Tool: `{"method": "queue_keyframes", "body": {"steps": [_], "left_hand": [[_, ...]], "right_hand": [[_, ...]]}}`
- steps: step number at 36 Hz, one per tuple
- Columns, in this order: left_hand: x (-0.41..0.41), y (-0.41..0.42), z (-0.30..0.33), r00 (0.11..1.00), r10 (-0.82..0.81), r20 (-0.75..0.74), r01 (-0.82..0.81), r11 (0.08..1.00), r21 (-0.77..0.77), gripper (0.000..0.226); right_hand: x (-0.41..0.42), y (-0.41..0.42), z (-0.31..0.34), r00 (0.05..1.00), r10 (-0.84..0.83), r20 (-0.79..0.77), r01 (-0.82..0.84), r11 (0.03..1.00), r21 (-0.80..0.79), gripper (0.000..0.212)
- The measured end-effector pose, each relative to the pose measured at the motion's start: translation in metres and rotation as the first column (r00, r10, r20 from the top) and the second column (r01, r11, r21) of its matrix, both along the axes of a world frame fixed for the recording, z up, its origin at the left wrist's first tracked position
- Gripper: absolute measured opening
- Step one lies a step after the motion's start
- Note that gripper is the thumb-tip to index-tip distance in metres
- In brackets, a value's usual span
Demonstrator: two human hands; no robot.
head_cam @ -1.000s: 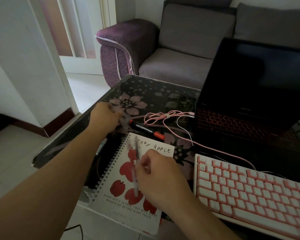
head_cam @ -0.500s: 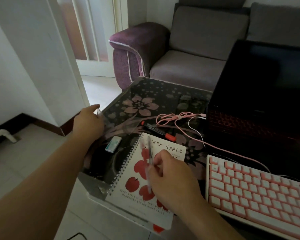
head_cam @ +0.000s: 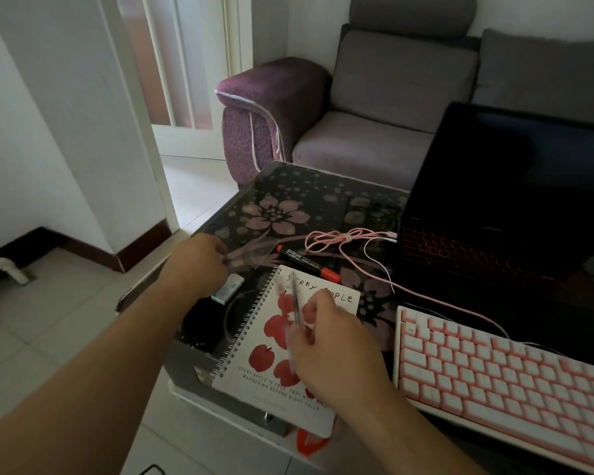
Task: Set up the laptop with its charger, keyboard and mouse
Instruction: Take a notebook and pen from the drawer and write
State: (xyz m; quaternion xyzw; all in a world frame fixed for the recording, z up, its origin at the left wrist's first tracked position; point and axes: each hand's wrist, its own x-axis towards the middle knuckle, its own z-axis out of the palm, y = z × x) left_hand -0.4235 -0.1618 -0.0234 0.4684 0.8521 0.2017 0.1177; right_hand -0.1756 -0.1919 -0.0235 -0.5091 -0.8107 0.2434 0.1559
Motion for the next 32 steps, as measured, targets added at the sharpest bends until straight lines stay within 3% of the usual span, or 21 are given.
{"method": "queue_keyframes", "body": {"steps": [4,8,11,14,18,20,23,26,29,32], "left_hand": [[0.020,-0.011,0.018,0.988,-0.149,0.040,0.151,0.987,-0.050,0.032],[0.057,-0.030,0.047,0.912,-0.383,0.148,0.410,0.872,-0.269,0.042],[0.083,-0.038,0.042,0.913,-0.402,0.069,0.399,0.848,-0.348,0.037],[0.099,-0.038,0.030,0.929,-0.370,-0.022,0.350,0.895,-0.275,0.025],[0.104,-0.038,0.028,0.906,-0.422,-0.034,0.398,0.876,-0.272,0.025],[0.103,-0.041,0.032,0.902,-0.431,-0.002,0.412,0.865,-0.286,0.030],[0.096,-0.047,0.045,0.865,-0.497,0.065,0.486,0.800,-0.353,0.055],[0.086,-0.055,0.056,0.789,-0.565,0.242,0.604,0.641,-0.472,0.110],[0.089,-0.061,0.054,0.734,-0.638,0.232,0.616,0.482,-0.624,0.147],[0.097,-0.058,0.044,0.738,-0.667,0.103,0.560,0.522,-0.643,0.150]], "right_hand": [[0.002,-0.008,-0.002,0.997,0.047,0.062,-0.056,0.986,0.159,0.042],[0.008,-0.017,-0.008,0.987,0.111,0.120,-0.129,0.980,0.154,0.054],[0.008,-0.022,-0.007,0.988,0.113,0.107,-0.126,0.984,0.124,0.056],[0.008,-0.023,-0.004,0.995,0.098,-0.025,-0.098,0.995,0.008,0.043],[0.015,-0.021,-0.001,0.985,0.097,-0.145,-0.113,0.989,-0.100,0.038],[0.023,-0.019,0.002,0.983,0.129,-0.131,-0.141,0.986,-0.088,0.049],[0.036,-0.021,0.005,0.981,0.194,-0.007,-0.194,0.977,-0.087,0.091],[0.045,-0.027,0.005,0.948,0.284,0.142,-0.256,0.948,-0.189,0.138],[0.048,-0.031,0.000,0.922,0.310,0.232,-0.284,0.949,-0.140,0.139],[0.048,-0.027,-0.002,0.935,0.281,0.216,-0.269,0.959,-0.085,0.125]]}}
